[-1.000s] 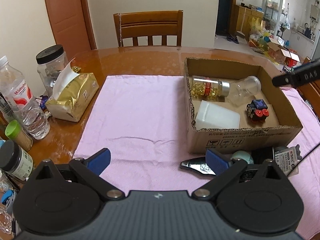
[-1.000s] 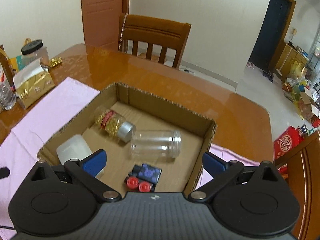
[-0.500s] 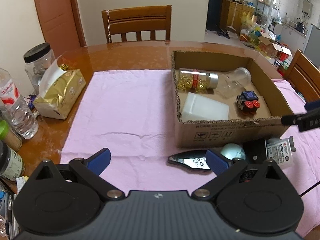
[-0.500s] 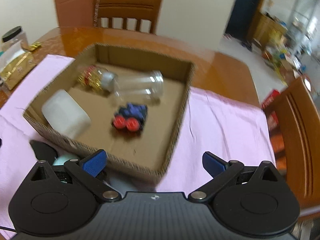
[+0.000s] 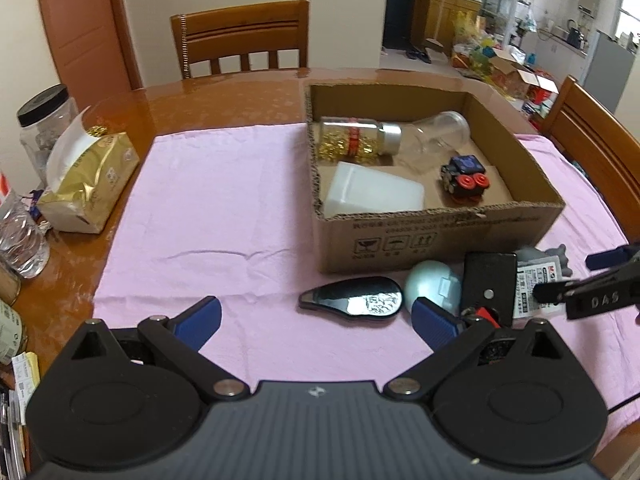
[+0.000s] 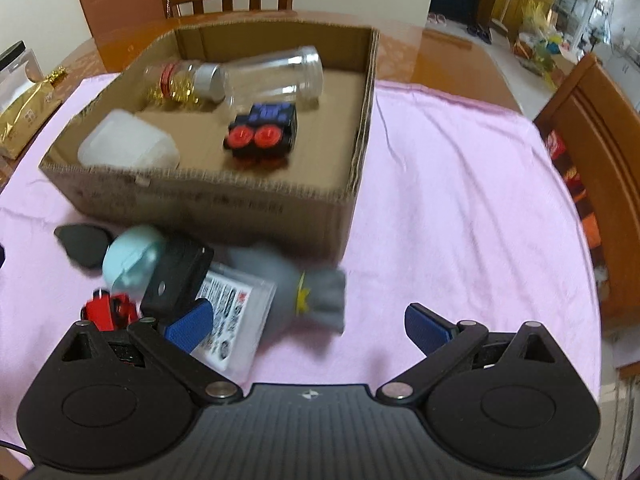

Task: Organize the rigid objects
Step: 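Grasp the red S.L toy train with the left tool while the right tool grasps the grey plush toy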

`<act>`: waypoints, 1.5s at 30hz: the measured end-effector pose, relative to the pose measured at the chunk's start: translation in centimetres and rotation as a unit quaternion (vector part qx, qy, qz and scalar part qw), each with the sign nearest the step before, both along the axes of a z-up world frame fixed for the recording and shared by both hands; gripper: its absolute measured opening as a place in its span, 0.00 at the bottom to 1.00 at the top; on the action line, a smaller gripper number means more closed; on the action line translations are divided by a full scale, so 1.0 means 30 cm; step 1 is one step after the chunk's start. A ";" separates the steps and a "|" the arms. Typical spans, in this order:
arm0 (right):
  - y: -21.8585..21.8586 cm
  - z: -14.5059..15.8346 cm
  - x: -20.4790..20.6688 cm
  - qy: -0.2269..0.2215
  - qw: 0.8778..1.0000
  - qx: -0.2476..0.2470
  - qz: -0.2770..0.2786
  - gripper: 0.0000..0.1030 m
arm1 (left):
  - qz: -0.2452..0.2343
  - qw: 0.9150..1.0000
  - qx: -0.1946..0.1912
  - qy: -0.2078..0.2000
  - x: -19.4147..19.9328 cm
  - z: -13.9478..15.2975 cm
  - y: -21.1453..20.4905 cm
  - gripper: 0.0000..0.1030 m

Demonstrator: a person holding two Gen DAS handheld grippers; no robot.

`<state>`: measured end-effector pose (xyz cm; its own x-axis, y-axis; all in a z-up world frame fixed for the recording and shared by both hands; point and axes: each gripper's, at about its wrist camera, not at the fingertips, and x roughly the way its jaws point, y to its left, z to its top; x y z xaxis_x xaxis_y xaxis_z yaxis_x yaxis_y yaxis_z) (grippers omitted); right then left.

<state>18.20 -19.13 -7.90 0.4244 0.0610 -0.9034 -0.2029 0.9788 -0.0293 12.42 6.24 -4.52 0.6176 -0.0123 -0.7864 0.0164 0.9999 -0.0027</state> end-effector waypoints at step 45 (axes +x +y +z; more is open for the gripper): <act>-0.088 -0.127 -0.260 -0.013 0.994 0.003 0.110 1.00 | -0.035 0.996 0.024 0.074 0.020 -0.234 -0.260 0.98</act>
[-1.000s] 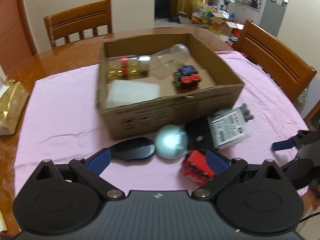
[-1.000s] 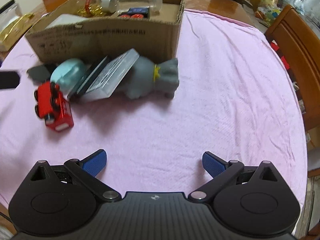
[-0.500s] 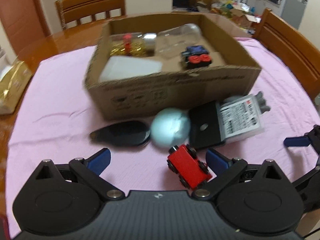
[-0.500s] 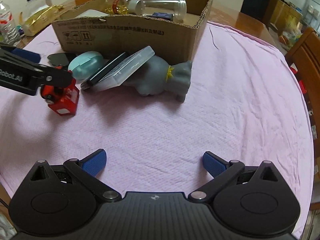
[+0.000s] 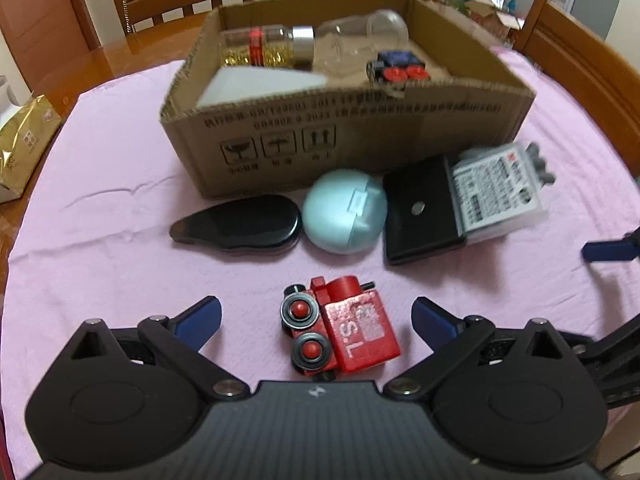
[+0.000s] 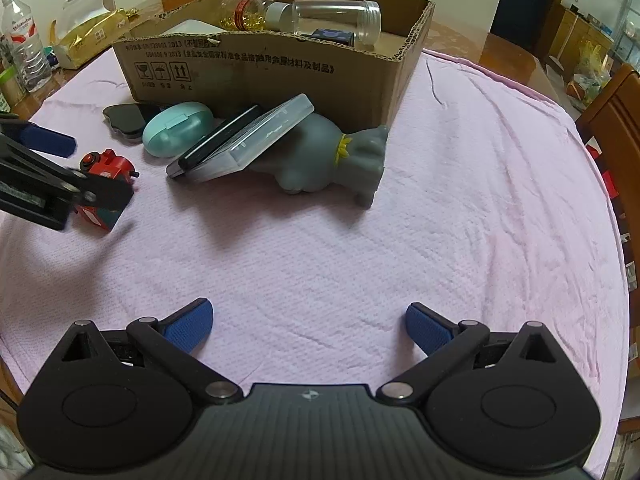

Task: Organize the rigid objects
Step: 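Grasp the red S.L toy train with the left tool while the right tool grasps the grey plush toy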

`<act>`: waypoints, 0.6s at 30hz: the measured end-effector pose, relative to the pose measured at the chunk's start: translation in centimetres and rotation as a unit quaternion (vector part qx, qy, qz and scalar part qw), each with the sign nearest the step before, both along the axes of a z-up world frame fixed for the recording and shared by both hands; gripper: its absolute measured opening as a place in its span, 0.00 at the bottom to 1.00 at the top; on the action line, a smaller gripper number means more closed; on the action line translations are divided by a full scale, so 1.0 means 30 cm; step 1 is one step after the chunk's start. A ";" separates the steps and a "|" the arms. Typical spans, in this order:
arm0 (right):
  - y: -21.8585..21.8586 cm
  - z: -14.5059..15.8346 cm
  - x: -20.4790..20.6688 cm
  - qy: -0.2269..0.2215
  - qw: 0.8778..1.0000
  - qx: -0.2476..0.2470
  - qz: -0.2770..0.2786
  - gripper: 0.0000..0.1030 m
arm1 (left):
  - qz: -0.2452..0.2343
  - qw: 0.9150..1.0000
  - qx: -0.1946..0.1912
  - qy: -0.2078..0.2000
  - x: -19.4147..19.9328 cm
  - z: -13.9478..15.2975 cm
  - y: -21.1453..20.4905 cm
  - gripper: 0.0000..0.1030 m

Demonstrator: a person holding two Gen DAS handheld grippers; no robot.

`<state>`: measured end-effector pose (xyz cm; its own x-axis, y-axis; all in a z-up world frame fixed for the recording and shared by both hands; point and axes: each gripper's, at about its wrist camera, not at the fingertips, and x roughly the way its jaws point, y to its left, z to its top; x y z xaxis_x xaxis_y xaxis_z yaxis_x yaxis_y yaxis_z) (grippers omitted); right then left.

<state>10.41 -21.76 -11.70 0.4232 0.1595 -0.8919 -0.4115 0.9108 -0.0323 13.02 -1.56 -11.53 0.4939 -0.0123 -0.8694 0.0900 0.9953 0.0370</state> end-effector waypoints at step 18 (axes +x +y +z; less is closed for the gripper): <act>0.011 0.014 0.103 -0.040 0.999 0.020 -0.006 1.00 | 0.047 0.999 -0.010 0.010 -0.024 -0.035 0.105 1.00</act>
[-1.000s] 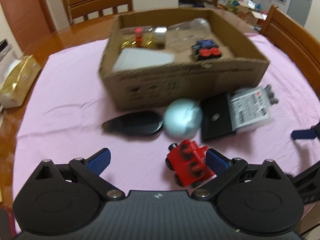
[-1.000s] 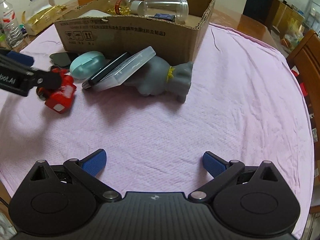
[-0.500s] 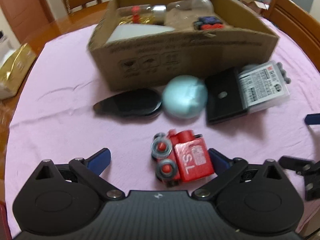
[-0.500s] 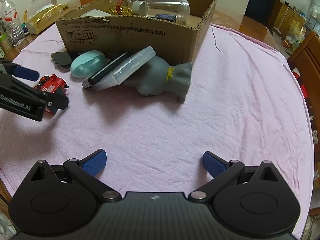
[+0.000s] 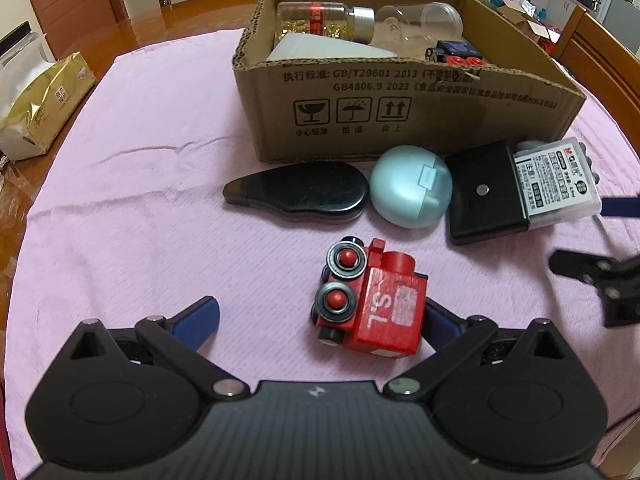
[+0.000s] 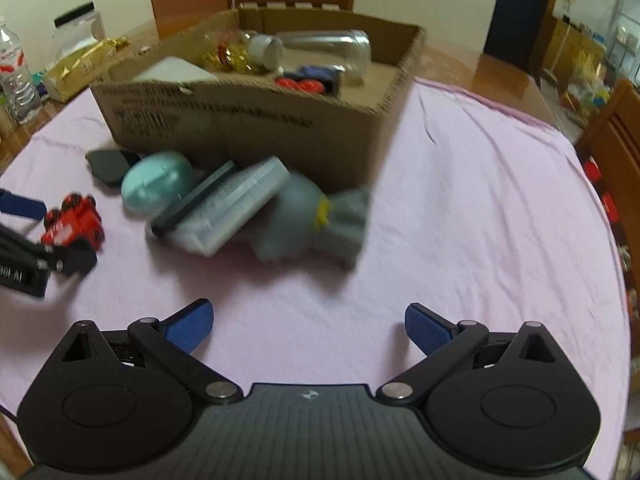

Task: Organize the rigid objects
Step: 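Grasp the red S.L toy train with the left tool while the right tool grasps the grey plush toy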

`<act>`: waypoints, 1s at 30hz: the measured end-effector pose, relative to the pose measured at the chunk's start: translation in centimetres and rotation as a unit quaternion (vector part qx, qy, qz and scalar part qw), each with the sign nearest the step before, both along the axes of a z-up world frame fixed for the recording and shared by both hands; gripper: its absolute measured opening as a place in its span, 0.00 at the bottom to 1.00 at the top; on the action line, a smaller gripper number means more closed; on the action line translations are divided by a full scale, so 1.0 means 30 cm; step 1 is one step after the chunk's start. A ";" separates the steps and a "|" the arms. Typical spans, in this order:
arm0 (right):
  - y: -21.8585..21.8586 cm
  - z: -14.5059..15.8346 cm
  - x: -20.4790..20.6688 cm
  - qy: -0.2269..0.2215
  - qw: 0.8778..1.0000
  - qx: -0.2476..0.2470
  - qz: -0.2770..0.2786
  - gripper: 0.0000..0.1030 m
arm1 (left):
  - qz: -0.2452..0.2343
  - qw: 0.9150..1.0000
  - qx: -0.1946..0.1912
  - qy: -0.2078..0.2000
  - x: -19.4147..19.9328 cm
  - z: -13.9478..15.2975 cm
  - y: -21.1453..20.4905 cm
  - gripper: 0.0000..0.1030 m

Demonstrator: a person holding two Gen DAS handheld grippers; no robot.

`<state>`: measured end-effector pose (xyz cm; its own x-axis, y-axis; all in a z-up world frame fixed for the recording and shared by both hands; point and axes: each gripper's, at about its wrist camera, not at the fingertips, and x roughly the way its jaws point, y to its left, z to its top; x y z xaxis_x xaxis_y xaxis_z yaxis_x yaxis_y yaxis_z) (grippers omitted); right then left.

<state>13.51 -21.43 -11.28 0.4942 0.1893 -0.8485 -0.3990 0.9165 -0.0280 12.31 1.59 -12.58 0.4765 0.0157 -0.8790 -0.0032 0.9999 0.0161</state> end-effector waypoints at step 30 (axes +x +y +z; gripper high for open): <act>-0.076 0.074 -0.087 -0.033 0.999 -0.006 -0.010 0.56 | 0.000 1.000 0.001 -0.001 -0.006 -0.001 -0.006 1.00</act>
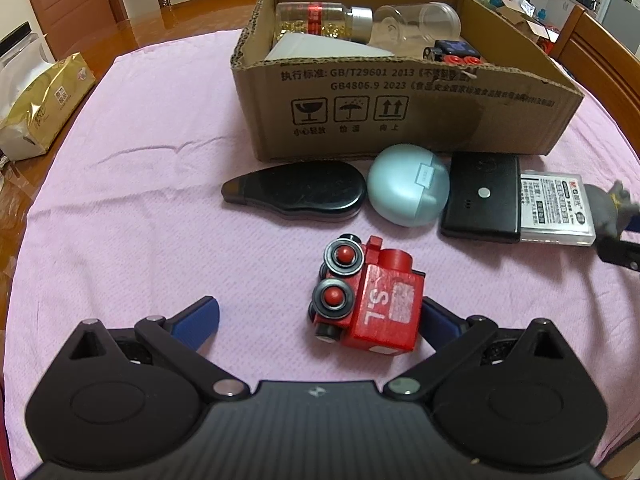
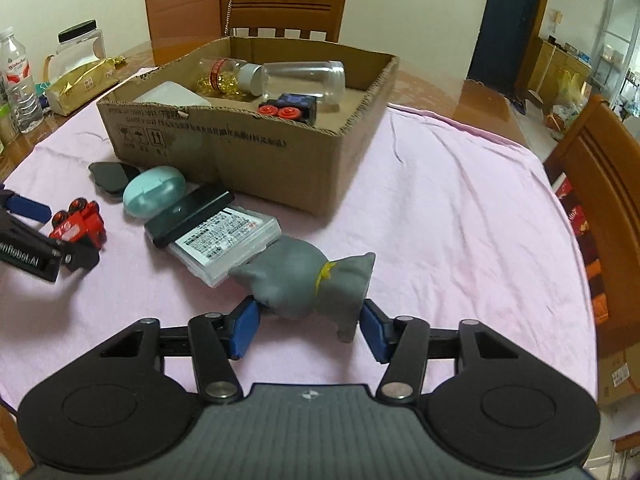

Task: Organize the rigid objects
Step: 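Grasp the red S.L toy train with the left tool while the right tool grasps the grey plush toy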

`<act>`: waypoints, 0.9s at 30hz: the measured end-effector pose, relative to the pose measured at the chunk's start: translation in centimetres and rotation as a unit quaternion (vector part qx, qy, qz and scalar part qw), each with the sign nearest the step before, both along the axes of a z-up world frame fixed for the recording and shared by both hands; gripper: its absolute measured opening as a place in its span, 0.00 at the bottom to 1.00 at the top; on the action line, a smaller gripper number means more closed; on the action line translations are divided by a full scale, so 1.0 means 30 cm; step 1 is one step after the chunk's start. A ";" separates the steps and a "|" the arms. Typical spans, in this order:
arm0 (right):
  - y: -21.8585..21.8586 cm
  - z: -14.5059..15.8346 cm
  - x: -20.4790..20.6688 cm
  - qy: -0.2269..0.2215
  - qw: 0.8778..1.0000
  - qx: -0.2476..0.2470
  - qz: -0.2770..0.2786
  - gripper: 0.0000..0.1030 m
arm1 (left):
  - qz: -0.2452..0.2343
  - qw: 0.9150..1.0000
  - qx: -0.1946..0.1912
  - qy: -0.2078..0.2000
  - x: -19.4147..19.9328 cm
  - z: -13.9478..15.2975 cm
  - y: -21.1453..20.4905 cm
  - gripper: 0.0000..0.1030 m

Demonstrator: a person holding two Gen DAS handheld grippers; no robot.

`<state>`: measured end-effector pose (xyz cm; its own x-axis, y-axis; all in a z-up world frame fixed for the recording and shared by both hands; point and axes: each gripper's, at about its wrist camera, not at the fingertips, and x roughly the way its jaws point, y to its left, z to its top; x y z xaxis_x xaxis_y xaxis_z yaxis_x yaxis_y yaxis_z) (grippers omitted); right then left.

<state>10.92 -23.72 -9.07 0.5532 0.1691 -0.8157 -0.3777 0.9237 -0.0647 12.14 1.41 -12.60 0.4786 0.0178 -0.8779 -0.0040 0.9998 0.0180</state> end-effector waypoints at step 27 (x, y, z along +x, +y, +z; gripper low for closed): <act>-0.053 -0.018 -0.011 0.015 0.999 -0.013 -0.041 0.72 | -0.067 0.997 0.019 -0.017 -0.027 0.026 -0.028 0.84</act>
<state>10.60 -25.32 -9.60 0.5396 0.1026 -0.8356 -0.3032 0.9496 -0.0792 11.33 0.56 -11.82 0.5076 -0.0153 -0.8615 0.1281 0.9901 0.0579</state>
